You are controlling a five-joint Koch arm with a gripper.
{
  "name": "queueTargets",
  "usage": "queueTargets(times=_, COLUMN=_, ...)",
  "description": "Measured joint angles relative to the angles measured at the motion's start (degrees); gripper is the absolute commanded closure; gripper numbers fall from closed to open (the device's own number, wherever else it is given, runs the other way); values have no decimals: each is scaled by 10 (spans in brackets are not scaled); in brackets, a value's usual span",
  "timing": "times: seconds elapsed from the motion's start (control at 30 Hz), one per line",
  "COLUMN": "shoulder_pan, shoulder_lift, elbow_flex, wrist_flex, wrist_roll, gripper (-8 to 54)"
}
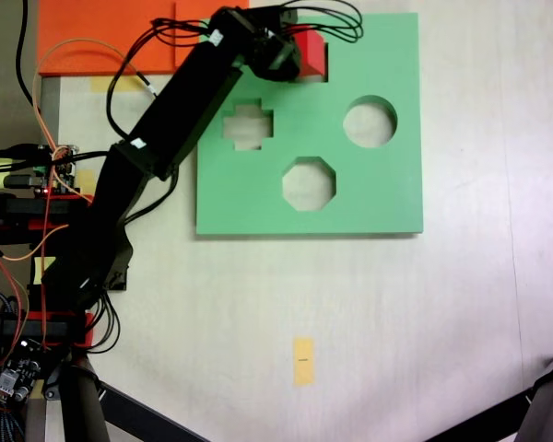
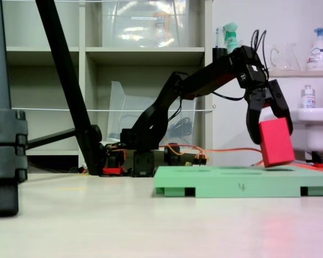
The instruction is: Put the square block into the corresponding hole
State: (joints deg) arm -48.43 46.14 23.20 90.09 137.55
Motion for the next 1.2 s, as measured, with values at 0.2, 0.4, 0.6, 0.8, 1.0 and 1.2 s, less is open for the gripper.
queueTargets(times=0.2, shoulder_pan=0, shoulder_lift=-9, elbow_flex=0, wrist_flex=-2, wrist_roll=-5, gripper=283)
queueTargets(times=0.4, shoulder_pan=4, shoulder_lift=-30, elbow_flex=0, wrist_flex=-2, wrist_roll=-13, gripper=282)
queueTargets(times=0.6, shoulder_pan=4, shoulder_lift=-62, elbow_flex=-1, wrist_flex=-16, wrist_roll=-14, gripper=197)
queueTargets(times=0.8, shoulder_pan=1, shoulder_lift=-90, elbow_flex=-13, wrist_flex=-34, wrist_roll=-8, gripper=-66)
queueTargets(times=1.0, shoulder_pan=0, shoulder_lift=-83, elbow_flex=-13, wrist_flex=-37, wrist_roll=-2, gripper=-66)
queueTargets(times=1.2, shoulder_pan=0, shoulder_lift=51, elbow_flex=-13, wrist_flex=27, wrist_roll=-40, gripper=-65)
